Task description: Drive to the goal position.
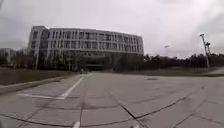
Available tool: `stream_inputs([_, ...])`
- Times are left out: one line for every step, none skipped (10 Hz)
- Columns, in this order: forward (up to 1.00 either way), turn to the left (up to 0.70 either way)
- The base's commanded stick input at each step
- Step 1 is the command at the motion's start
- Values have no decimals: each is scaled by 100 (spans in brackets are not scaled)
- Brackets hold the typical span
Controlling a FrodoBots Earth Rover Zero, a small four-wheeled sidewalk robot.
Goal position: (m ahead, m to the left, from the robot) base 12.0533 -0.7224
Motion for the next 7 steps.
stream_inputs([70,0])
stream_inputs([70,0])
stream_inputs([70,0])
stream_inputs([70,0])
stream_inputs([70,0])
stream_inputs([70,0])
stream_inputs([70,0])
